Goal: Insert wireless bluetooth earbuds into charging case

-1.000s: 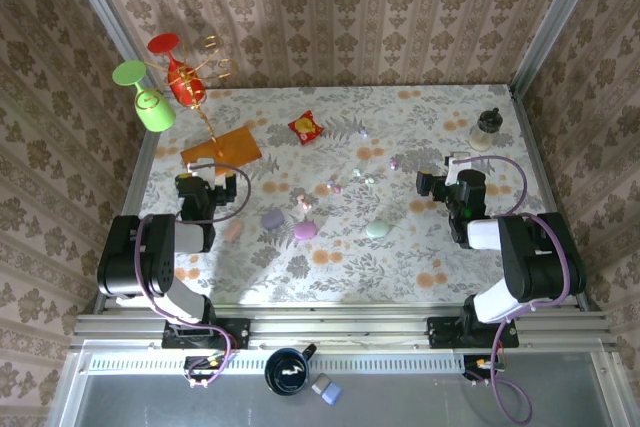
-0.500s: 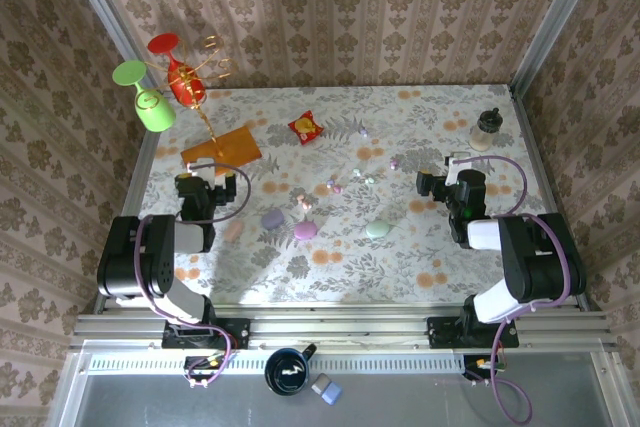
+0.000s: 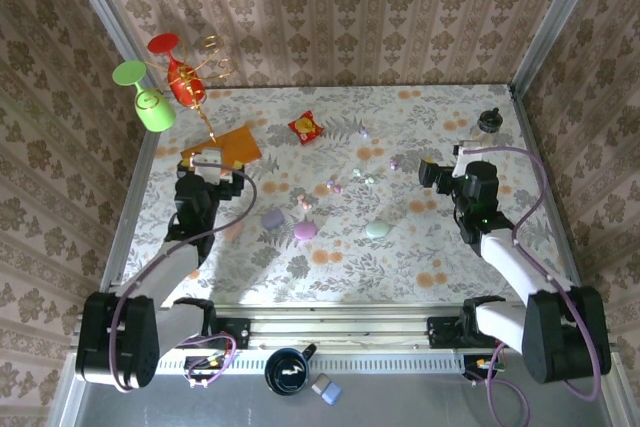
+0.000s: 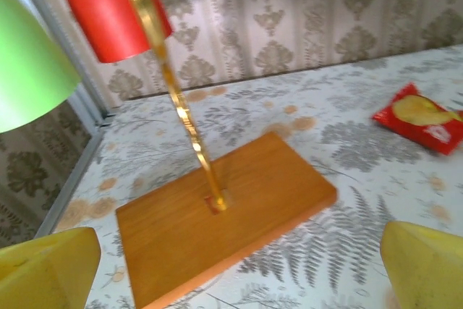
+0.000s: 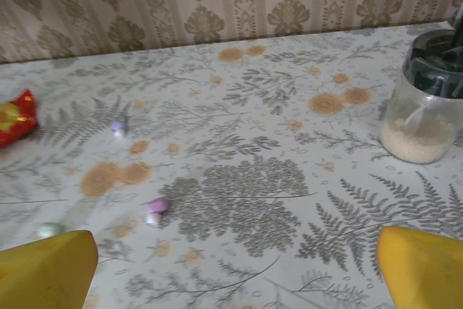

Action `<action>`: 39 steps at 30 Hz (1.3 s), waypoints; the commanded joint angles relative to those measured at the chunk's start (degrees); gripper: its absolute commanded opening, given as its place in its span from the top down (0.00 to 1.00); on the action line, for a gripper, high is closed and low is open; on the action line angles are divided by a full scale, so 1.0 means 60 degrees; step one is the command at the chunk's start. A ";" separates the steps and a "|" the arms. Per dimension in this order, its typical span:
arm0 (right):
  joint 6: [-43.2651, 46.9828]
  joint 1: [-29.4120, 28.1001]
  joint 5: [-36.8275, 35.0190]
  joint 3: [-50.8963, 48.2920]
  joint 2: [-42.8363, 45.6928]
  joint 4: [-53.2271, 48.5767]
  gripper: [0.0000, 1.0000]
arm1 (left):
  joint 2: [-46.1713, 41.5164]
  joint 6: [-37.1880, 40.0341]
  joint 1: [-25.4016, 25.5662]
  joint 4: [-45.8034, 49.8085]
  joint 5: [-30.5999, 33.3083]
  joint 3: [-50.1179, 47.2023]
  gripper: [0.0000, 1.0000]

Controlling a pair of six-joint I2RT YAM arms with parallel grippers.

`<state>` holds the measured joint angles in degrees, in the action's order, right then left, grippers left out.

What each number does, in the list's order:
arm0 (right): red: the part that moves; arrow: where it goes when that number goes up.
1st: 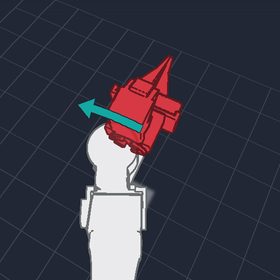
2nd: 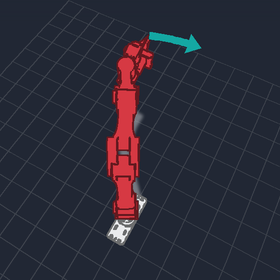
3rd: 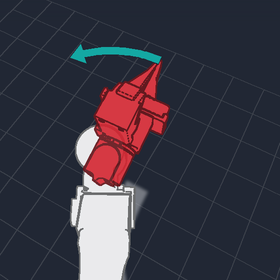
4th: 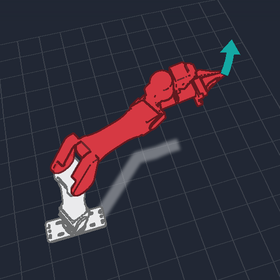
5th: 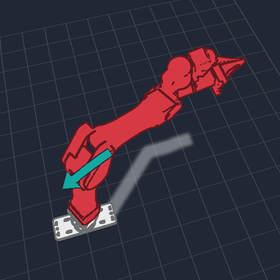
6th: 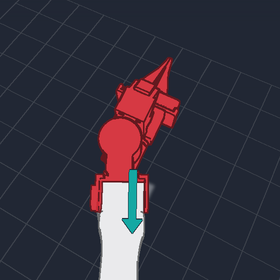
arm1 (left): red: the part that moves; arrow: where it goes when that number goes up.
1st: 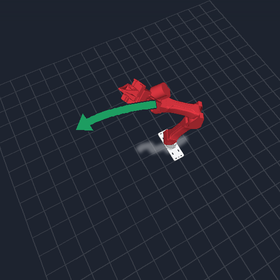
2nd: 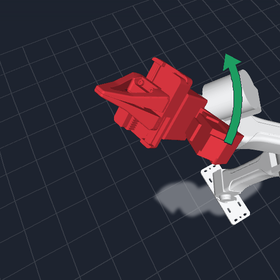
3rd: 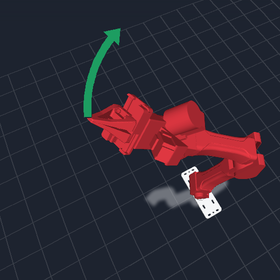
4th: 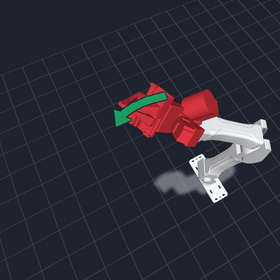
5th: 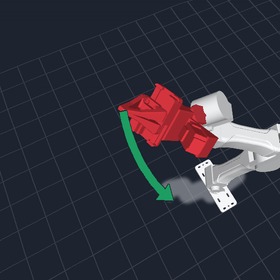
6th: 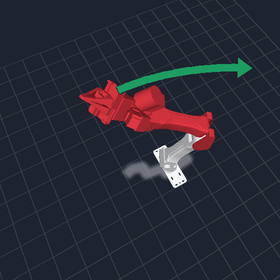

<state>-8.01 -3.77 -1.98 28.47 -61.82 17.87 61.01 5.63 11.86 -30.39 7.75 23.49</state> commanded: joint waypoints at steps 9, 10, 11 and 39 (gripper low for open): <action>0.0816 -0.3021 0.1634 0.0380 0.1403 -0.2954 0.00 | -0.1450 -0.0640 0.0741 0.6666 -0.2445 0.2721 0.00; 0.0981 -0.3291 0.1633 0.0406 0.1335 -0.2990 0.00 | -0.1504 -0.0632 0.0745 0.7101 -0.2636 0.2919 0.00; 0.1104 -0.3587 0.1655 0.0430 0.1212 -0.2968 0.00 | -0.1503 -0.0639 0.0751 0.7597 -0.2792 0.3138 0.00; 0.1539 -0.5684 0.1897 0.0983 -0.1578 -0.1794 0.00 | 0.4572 0.3058 0.3312 1.2096 -0.0943 0.5716 0.05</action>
<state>0.05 -37.39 8.29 33.63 -71.37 6.28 86.52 23.81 31.48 39.55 -0.12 55.42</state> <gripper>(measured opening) 0.999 0.955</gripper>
